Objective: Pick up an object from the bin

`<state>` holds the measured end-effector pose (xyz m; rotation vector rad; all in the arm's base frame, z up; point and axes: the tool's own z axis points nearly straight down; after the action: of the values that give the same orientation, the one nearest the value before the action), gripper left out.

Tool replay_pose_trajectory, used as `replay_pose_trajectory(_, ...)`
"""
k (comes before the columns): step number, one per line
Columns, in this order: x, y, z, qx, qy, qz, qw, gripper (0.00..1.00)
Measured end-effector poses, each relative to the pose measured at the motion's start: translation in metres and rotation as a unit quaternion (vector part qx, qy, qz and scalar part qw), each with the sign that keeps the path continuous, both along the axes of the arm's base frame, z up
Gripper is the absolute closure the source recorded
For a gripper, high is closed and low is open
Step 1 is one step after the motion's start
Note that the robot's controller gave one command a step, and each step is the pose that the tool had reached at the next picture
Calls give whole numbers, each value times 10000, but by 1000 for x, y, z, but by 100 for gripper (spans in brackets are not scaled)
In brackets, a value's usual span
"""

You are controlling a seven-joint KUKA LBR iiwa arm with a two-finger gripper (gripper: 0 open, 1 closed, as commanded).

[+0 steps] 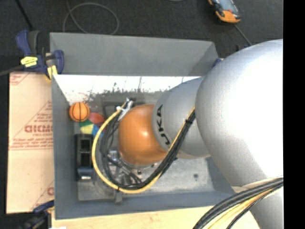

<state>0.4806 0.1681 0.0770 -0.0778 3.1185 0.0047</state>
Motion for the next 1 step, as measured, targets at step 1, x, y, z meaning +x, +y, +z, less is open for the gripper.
replay_pose_trajectory(1,0,0,0,0,0,0,10000,100)
